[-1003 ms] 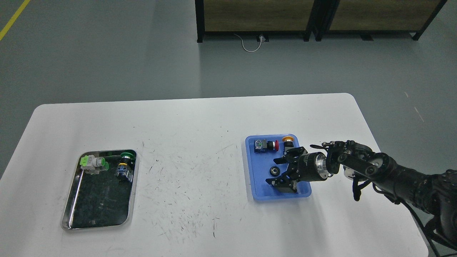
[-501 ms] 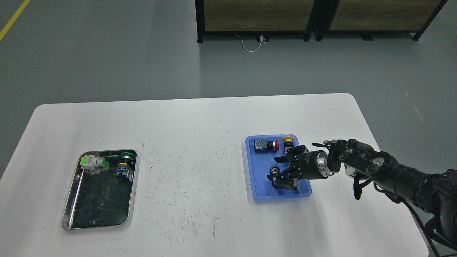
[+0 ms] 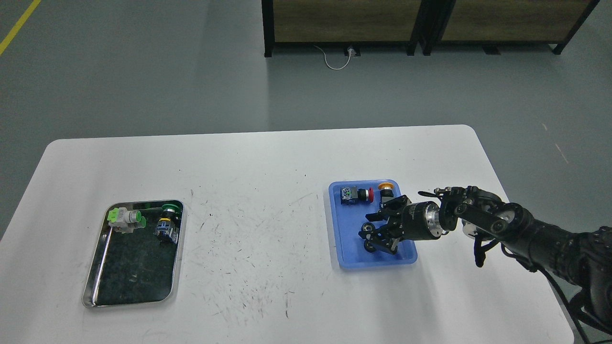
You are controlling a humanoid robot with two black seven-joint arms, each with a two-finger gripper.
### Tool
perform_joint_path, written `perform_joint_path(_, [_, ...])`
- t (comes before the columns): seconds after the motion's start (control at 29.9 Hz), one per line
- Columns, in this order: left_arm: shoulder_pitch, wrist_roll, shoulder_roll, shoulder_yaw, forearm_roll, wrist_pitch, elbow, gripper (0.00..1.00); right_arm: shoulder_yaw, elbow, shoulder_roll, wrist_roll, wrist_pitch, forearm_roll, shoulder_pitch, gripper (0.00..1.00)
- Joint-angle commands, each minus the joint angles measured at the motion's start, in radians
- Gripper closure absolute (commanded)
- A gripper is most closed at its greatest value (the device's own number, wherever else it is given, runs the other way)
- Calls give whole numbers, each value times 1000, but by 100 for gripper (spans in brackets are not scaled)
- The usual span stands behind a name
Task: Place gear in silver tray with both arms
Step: 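Lower the right gripper and close it on the black gear, then carry the gear out of the blue tray and release it on the table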
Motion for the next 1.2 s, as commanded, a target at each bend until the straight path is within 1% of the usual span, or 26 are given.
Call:
perform_joint_path(0.0, [1,0,3,0,0,0,0,2,0,0,-1,0,0,-3,0,58])
perform_joint_path(0.13, [1,0,5,0,-1,0,0,2,0,0,-1,1,0,-4,-2,66])
perform_joint_path(0.33, [1,0,7,0,0,0,0,2,0,2,-4,5,0,-4,0,73])
perform_joint_path(0.53, [5,0,7,4,0,0,0,2,3,8,-11,11,0,-3,0,74])
perform_joint_path(0.7, [5,0,7,4,0,0,0,2,46,22,-16,12,0,-3,5,74])
perform_joint_path(0.9, [5,0,5,4,0,2,0,2,60,69,-21,17,0,-1,61,74])
perform_joint_path(1.04, [7,0,5,4,0,3,0,2,40,87,5,17,0,8,126,73])
perform_joint_path(1.17, [10,0,2,4,0,3,0,2,-20,89,68,17,0,13,175,72])
